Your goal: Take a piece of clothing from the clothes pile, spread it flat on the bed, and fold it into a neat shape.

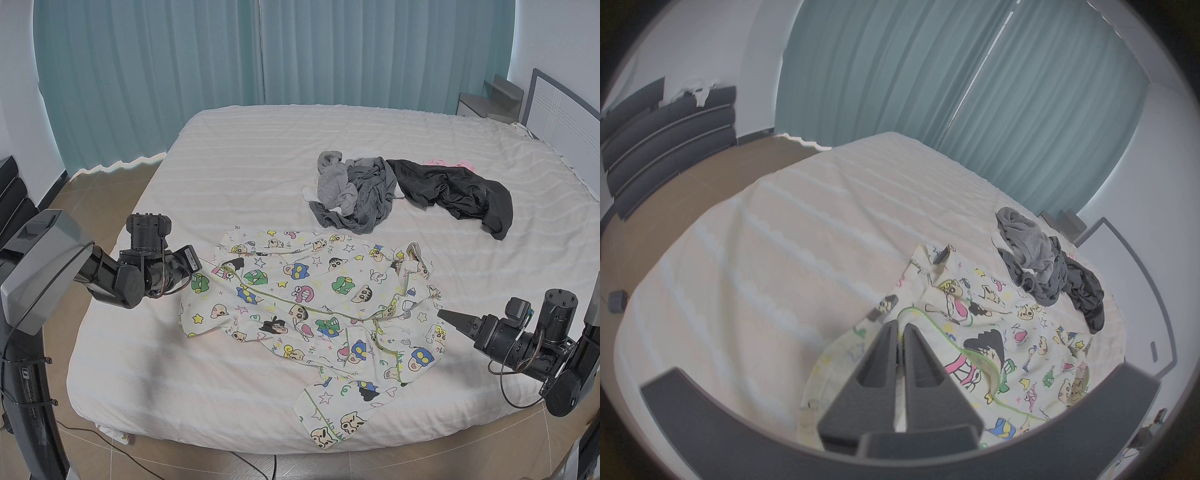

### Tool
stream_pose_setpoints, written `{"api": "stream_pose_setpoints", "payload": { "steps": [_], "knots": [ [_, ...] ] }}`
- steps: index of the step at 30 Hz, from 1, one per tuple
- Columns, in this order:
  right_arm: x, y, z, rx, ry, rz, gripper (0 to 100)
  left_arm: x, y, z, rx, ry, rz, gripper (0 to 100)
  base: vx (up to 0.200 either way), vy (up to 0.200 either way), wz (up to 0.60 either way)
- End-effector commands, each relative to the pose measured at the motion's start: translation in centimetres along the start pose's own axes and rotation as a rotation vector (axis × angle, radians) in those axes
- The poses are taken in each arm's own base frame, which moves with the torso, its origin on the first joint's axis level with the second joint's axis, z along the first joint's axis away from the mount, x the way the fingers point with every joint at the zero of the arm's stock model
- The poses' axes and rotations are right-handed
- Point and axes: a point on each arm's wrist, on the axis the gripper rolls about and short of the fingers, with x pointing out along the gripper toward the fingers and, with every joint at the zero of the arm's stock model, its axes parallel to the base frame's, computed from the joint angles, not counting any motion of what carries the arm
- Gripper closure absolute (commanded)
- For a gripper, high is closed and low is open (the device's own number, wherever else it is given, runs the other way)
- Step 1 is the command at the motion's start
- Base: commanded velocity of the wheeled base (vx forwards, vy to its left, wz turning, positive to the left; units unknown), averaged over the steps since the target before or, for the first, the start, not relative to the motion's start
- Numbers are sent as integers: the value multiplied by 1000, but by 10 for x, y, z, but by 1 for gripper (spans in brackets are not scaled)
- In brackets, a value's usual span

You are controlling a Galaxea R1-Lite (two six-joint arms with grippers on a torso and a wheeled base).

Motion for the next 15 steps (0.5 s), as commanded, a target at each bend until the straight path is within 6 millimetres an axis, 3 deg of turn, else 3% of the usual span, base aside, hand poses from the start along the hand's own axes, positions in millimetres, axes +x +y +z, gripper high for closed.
{"api": "stream_pose_setpoints", "payload": {
  "steps": [1, 5, 15],
  "knots": [
    [1, 1, -1, -3, 0, 9, 0, 22, 8, 1, 38, -16, 15, 100, 0, 0, 0],
    [1, 1, -1, -2, 0, 7, 0, 36, 5, 13, 78, -67, 0, 100, 0, 0, 0],
    [2, -1, -3, 0, 10, 3, 0, 61, 2, 19, 188, -168, 66, 100, 0, 0, 0]
  ]
}}
